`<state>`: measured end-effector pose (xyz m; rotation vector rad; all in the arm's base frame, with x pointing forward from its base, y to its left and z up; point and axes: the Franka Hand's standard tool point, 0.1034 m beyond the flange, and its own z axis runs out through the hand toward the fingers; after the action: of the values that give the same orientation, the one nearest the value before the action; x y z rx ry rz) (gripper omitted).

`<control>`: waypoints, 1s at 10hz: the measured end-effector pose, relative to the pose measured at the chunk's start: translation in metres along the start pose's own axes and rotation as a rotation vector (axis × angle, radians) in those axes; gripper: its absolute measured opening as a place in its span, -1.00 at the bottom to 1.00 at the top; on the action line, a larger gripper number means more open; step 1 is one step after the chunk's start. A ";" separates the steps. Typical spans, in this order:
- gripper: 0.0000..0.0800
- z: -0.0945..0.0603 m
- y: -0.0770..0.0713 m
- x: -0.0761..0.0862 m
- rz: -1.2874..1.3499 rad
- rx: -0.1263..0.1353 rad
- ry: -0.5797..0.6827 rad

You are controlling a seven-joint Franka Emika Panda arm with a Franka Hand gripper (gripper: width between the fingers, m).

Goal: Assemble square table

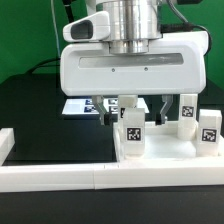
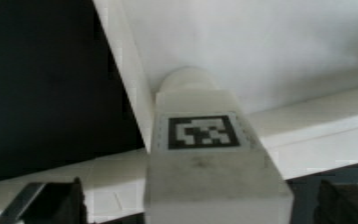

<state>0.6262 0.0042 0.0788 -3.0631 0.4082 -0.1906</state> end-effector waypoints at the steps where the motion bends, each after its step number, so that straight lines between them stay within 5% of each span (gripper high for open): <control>1: 0.37 0.000 0.000 0.000 0.000 0.000 0.000; 2: 0.37 0.000 0.000 0.000 0.039 0.002 -0.001; 3: -0.13 0.001 -0.001 -0.001 0.115 0.004 -0.001; 4: -0.28 0.001 0.000 -0.001 0.155 0.004 -0.002; 8: -0.28 0.001 0.002 -0.002 0.614 0.007 0.017; 10: -0.28 0.001 0.006 -0.003 0.914 0.047 -0.008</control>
Offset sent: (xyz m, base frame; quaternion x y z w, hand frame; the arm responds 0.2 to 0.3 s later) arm 0.0000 0.0000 0.0000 0.0000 0.0000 0.1296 0.9916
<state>0.6219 -0.0012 0.0771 -2.4928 1.6644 -0.1331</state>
